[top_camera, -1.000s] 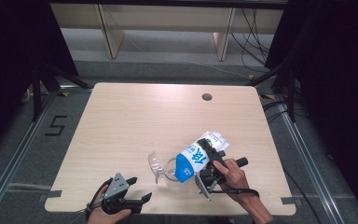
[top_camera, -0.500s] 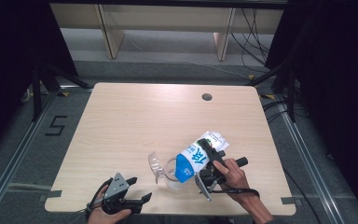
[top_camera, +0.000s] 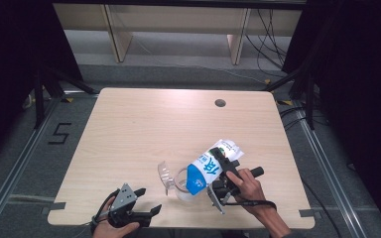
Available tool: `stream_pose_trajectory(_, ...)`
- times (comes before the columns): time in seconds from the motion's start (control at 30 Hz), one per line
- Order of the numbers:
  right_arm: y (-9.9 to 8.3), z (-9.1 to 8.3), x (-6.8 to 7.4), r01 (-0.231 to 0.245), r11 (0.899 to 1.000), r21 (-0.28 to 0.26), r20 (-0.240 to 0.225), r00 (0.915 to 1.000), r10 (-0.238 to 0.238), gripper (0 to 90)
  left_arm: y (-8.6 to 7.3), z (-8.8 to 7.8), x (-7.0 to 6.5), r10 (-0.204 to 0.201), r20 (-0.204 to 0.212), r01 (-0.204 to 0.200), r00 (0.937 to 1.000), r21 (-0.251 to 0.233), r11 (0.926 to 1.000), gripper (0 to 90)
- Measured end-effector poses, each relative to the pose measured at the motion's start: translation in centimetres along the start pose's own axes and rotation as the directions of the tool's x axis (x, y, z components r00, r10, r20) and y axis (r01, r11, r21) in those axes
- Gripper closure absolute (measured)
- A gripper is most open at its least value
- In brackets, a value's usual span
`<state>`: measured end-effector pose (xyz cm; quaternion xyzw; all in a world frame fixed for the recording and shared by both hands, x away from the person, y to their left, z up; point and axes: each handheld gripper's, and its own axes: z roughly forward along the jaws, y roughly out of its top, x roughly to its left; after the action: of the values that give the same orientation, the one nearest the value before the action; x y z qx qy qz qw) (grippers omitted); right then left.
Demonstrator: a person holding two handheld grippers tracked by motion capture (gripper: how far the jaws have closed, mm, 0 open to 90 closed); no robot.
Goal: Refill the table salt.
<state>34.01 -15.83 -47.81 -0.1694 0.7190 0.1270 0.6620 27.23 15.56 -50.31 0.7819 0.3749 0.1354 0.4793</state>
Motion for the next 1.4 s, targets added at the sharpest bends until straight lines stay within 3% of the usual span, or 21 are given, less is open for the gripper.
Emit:
stream_pose_trajectory(0.07, 0.04, -0.01, 0.06, -0.006, 1.0, 0.002, -0.003, 1.0, 0.006, 51.1, 0.02, 0.01, 0.08, 0.014, 0.002, -0.014, 0.9999, -0.001, 0.9999, 20.9)
stream_pose_trajectory(0.1, 0.01, -0.06, 0.27, -0.036, 0.999, 0.013, -0.009, 0.9993, 0.036, 51.1, 0.02, 0.01, 0.07, 0.013, 0.001, -0.013, 0.9999, 0.0, 0.9999, 20.9)
stream_pose_trajectory(0.3, 0.04, -0.11, 0.26, -0.029, 0.999, 0.017, -0.008, 0.9996, 0.029, 51.2, 0.03, -0.03, 0.08, 0.014, 0.001, -0.014, 0.9999, 0.0, 0.9999, 20.9)
stream_pose_trajectory(0.33, 0.04, -0.08, 0.29, -0.033, 0.999, 0.013, -0.008, 0.9994, 0.033, 51.3, 0.0, -0.01, 0.0, -0.002, 0.0, 0.002, 1.0, -0.001, 1.0, 20.9)
stream_pose_trajectory(0.43, 0.13, -0.13, 0.28, -0.012, 1.0, 0.02, -0.003, 0.9999, 0.012, 51.5, 0.03, -0.04, 0.08, 0.013, 0.001, -0.013, 0.9999, -0.001, 0.9999, 20.9)
stream_pose_trajectory(0.47, 0.16, -0.31, 0.44, -0.03, 0.999, 0.039, -0.009, 0.9995, 0.031, 51.6, 0.03, -0.04, 0.08, 0.013, 0.001, -0.013, 0.9999, -0.001, 0.9999, 20.9)
stream_pose_trajectory(0.57, 0.18, -0.14, -0.06, 0.03, 1.0, 0.008, 0.005, 0.9995, -0.03, 51.9, 0.04, -0.05, 0.07, 0.013, 0.001, -0.013, 0.9999, -0.001, 0.9999, 20.9)
stream_pose_trajectory(0.6, 0.16, -0.3, 0.33, -0.019, 0.999, 0.035, -0.008, 0.9998, 0.02, 52.0, 0.04, -0.05, 0.08, 0.013, 0.001, -0.013, 0.9999, -0.001, 0.9999, 20.9)
stream_pose_trajectory(0.63, 0.16, -0.33, 0.39, -0.025, 0.999, 0.041, -0.007, 0.9997, 0.025, 52.0, 0.04, -0.05, 0.08, 0.013, 0.001, -0.013, 0.9999, -0.001, 0.9999, 20.9)
stream_pose_trajectory(0.7, 0.16, -0.24, 0.2, 0.0, 1.0, 0.029, -0.003, 1.0, 0.0, 52.1, 0.04, -0.05, 0.08, 0.013, 0.001, -0.013, 0.9999, -0.001, 0.9999, 20.9)
stream_pose_trajectory(0.77, 0.15, -0.29, 0.29, -0.014, 0.999, 0.034, -0.005, 0.9999, 0.014, 52.1, 0.02, -0.04, 0.03, 0.004, 0.002, -0.004, 1.0, -0.002, 1.0, 20.9)
stream_pose_trajectory(0.83, 0.16, -0.18, -0.02, 0.025, 1.0, 0.014, 0.005, 0.9997, -0.025, 52.3, 0.02, 0.0, -0.05, -0.006, 0.003, 0.006, 1.0, -0.009, 0.9999, 20.9)
stream_pose_trajectory(1.27, 0.15, -0.18, -0.13, 0.036, 0.999, 0.019, 0.016, 0.9992, -0.037, 52.6, 0.02, 0.0, -0.04, -0.005, 0.003, 0.005, 1.0, -0.009, 1.0, 20.9)
stream_pose_trajectory(1.33, 0.13, -0.2, -0.13, 0.033, 0.999, 0.023, 0.014, 0.9993, -0.033, 52.6, 0.02, 0.01, -0.06, -0.008, 0.003, 0.008, 1.0, -0.011, 0.9999, 20.9)
stream_pose_trajectory(1.4, 0.06, -0.32, 0.31, -0.032, 0.998, 0.049, 0.004, 0.9995, 0.032, 52.7, 0.03, 0.0, -0.04, -0.005, 0.002, 0.005, 1.0, -0.01, 0.9999, 20.9)
